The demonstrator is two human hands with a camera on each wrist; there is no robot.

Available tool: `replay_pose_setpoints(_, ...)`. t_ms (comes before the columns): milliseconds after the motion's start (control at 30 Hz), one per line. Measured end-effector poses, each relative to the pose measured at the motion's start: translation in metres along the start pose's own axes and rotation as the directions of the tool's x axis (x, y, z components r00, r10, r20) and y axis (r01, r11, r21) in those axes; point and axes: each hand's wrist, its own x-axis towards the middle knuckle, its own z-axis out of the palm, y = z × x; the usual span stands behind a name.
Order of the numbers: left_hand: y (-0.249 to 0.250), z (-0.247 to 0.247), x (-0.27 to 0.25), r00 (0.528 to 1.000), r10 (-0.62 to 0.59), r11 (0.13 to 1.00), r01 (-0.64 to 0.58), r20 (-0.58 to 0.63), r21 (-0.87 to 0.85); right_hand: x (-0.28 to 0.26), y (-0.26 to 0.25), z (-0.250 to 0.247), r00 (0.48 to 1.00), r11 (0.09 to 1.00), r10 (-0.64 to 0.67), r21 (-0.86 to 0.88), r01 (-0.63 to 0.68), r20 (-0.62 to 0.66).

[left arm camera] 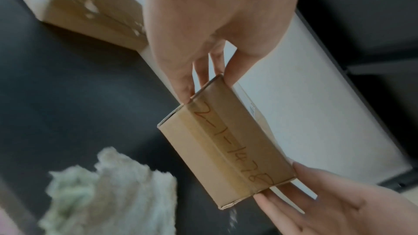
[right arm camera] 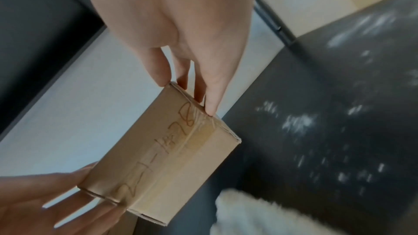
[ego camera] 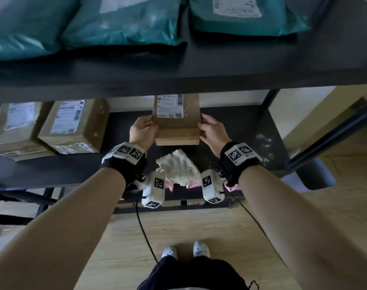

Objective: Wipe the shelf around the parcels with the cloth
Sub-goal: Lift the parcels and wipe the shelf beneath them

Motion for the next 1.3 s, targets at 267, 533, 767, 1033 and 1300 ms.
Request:
replay_pose_setpoints(267, -0.024, -0.098, 0.023, 0.993, -0.01, 0.999, 0.014, -0.117, 0.032, 0.003, 0.035, 0.1, 0.993, 0.996, 0.083, -0.053, -0.078, 0.087)
replay_pose_setpoints(533, -0.048, -0.122, 0.042, 0.999, 0.007, 0.994, -0.002, -0.05, 0.107, 0.002, 0.046, 0.125, 0.996, 0.988, 0.067, -0.14, -0.057, 0.065)
replay_pose_setpoints(767, -0.041, -0.124, 0.021, 0.969, 0.244, 0.861, -0.238, 0.045, 0.449, -0.005, 0.046, 0.119, 0.994, 0.984, 0.023, -0.18, -0.004, 0.105)
replay_pose_setpoints(1033, -0.05, -0.109, -0.008, 0.67, 0.597, 0.254, -0.68, 0.442, 0.688, -0.041, 0.11, 0.081, 0.973, 0.531, 0.007, -0.826, 0.191, 0.23)
replay_pose_setpoints(1300, -0.08, -0.052, -0.03, 0.636, 0.416, 0.234, -0.766, 0.65, 0.599, -0.016, 0.133, 0.057, 0.968, 0.348, 0.009, -0.909, 0.231, 0.25)
